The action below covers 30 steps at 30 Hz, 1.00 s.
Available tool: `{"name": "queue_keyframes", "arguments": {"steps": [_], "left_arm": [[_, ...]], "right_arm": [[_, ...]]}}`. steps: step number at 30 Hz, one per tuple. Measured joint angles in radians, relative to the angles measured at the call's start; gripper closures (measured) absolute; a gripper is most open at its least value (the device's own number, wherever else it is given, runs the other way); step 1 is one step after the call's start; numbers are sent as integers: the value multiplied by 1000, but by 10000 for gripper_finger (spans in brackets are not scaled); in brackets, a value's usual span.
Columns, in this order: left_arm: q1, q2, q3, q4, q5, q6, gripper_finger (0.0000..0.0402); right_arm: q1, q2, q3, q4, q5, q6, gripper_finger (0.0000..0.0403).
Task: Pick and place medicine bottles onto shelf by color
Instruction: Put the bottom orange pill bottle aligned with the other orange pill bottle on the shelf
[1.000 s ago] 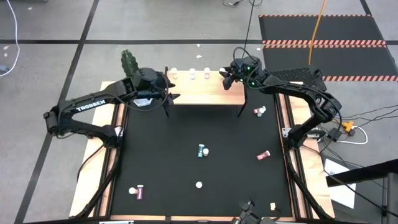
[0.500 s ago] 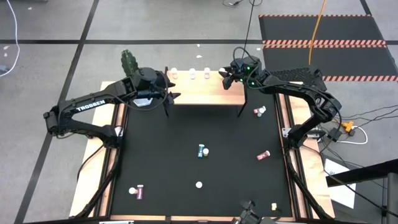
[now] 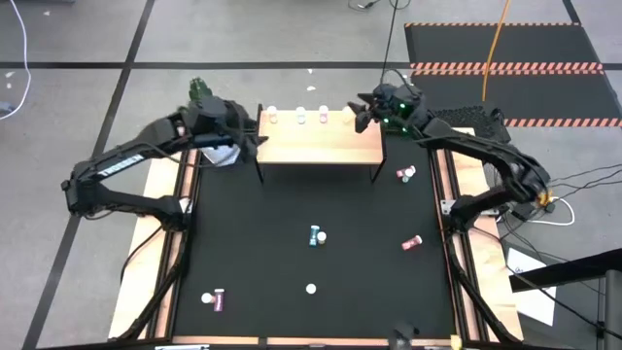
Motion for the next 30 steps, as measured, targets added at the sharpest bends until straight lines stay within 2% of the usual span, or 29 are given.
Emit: {"name": "queue_keyframes", "arguments": {"steps": [5,11,17,21,24,30], "left_arm": [[0,-52,97,-90,-1,-12,133],[-12,-70,23,-83,1,-124,133],[-79,-59,-35,-104,22,-342,133],[-193,-72,-34,-114,22,-478,133],[-330,-79,-34,-120,16,-556,133],[-625,-17,-34,-165,-179,-763,133]], "right_arm": [[77,-162,1,-85,108,-19,183],[280,-257,1,-237,235,-23,190],[536,-281,0,-223,409,-44,202],[670,-291,0,-225,440,-18,209],[762,-291,0,-238,439,11,211],[926,-291,0,-327,440,106,211]]}}
